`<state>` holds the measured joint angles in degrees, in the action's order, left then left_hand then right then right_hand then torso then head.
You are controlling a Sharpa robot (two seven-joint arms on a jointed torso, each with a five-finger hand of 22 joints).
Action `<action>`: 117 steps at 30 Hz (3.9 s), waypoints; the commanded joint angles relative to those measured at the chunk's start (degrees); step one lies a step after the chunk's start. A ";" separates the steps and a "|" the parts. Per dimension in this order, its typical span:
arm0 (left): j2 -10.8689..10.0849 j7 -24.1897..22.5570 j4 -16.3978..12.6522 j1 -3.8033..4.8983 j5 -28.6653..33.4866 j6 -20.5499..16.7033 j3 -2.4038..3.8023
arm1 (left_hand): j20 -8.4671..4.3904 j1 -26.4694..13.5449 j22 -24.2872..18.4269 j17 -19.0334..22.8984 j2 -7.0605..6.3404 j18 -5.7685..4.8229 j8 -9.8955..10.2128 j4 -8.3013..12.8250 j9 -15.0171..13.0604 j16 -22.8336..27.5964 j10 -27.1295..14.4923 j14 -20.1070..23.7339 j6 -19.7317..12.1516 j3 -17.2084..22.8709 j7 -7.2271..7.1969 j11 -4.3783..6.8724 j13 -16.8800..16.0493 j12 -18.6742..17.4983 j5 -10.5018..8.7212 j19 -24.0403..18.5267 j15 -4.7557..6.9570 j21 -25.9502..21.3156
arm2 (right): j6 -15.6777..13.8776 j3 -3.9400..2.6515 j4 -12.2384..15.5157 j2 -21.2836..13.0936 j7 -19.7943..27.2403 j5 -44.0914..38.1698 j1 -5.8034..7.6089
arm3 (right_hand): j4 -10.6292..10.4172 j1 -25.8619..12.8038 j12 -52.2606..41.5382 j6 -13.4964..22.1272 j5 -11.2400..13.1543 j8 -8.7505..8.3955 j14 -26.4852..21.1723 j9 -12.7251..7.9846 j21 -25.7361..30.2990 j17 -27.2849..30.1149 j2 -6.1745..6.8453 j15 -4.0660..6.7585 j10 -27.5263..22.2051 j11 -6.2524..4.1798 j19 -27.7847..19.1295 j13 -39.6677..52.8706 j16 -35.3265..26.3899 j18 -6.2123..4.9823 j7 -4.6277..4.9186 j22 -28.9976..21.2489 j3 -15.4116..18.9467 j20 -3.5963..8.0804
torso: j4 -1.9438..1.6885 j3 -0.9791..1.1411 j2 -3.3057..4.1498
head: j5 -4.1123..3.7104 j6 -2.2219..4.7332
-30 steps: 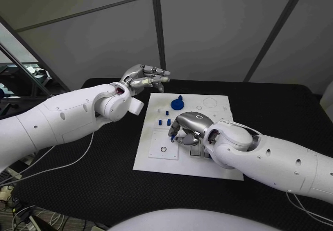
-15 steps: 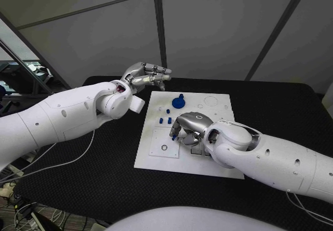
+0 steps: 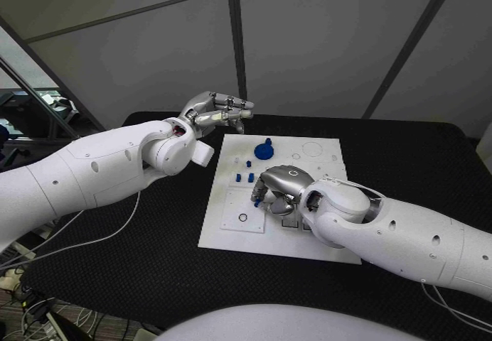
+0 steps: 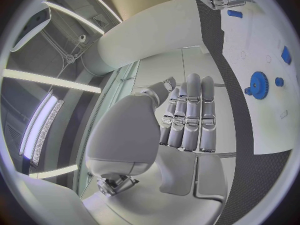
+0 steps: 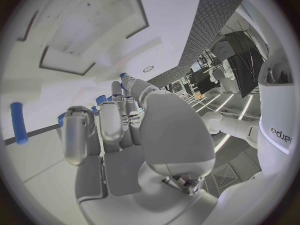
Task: Assemble the parts on the task board
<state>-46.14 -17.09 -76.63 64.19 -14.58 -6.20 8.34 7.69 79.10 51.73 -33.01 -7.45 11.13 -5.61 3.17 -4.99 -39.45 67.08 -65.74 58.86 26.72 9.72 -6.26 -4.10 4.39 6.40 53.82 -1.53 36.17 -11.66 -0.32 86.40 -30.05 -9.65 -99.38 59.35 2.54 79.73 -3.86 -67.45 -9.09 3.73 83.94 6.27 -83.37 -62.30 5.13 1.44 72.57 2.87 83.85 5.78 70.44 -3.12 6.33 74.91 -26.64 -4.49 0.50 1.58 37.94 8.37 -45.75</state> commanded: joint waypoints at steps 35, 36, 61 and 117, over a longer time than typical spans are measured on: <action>-0.21 0.71 0.22 0.08 0.33 1.62 0.04 | 0.18 -0.36 -0.18 0.17 0.18 -0.74 0.42 0.07 0.03 0.50 -0.45 0.01 -0.20 -0.48 0.34 -0.20 0.00 -0.17 -0.10 -0.10 -0.41 -0.33 | -12.89 0.43 6.12 -7.20 0.52 1.09 -0.07 | 1.71 -4.49 -0.43 7.11 2.40 0.13 -0.41 -2.27 5.25 6.25 4.39 -1.89 -11.10 2.78 -1.65 -1.90 -3.87 -0.54 2.12 1.01 1.73 -2.06 | 0.09 -0.02 -0.12 | -0.55 0.89; -0.23 0.72 0.23 0.08 0.33 1.63 0.04 | 0.18 -0.36 -0.18 0.17 0.18 -0.74 0.42 0.07 0.03 0.50 -0.45 0.01 -0.20 -0.48 0.34 -0.20 0.00 -0.17 -0.10 -0.10 -0.41 -0.33 | -12.49 -0.18 6.35 -7.91 0.09 1.34 -0.01 | 1.74 -4.48 -0.46 7.07 2.36 0.14 -0.41 -2.27 5.27 6.26 4.43 -1.89 -11.08 2.77 -1.66 -1.90 -3.88 -0.54 2.08 0.99 1.77 -2.06 | 0.10 -0.03 -0.12 | -0.76 1.08; -0.29 0.61 0.29 0.05 0.33 1.84 -0.08 | 0.19 -0.34 -0.21 0.19 0.20 -0.74 0.44 0.08 0.04 0.55 -0.49 0.02 -0.22 -0.48 0.34 -0.21 0.00 -0.18 -0.10 -0.10 -0.42 -0.38 | 2.01 -4.83 2.03 -12.54 -4.33 1.09 2.32 | 1.75 -3.02 -0.41 7.98 3.53 -0.10 -0.65 -2.48 6.84 8.25 5.04 -2.35 -13.95 3.32 -2.40 -2.09 -4.97 -0.88 -0.16 -0.47 6.35 -2.49 | 0.04 -0.06 0.04 | -2.54 2.48; 0.15 0.95 0.96 -0.04 0.33 2.09 -0.09 | 0.22 -0.33 -0.31 0.27 0.34 -0.73 0.45 0.07 0.01 0.68 -0.49 -0.01 -0.18 -0.51 0.32 -0.21 -0.03 -0.14 -0.13 -0.07 -0.43 -0.55 | -5.32 -8.84 13.05 -12.52 -3.06 3.23 2.32 | 3.06 -1.26 -2.02 -0.93 3.49 1.51 0.72 -0.49 -0.68 4.31 -1.14 1.16 2.54 -0.84 2.52 -0.63 -0.67 1.30 -0.35 8.31 -0.72 0.86 | 0.00 -0.16 -0.06 | -1.39 1.69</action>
<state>-46.11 -16.06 -75.63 64.08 -14.55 -4.68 8.21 7.69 79.10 51.48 -32.79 -7.45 11.13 -5.41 3.32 -4.99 -38.95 66.88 -65.74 58.86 26.56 9.72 -6.46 -4.10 4.39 6.40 53.83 -1.53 35.65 -15.08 -9.12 98.96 -42.99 -14.22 -98.28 61.61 5.18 77.60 -6.09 -68.49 -5.42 5.47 83.93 5.77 -83.86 -58.07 4.25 2.26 73.12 3.57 84.06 5.00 69.56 -2.16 5.63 74.93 -27.38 -4.06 0.54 1.48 37.84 6.75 -43.91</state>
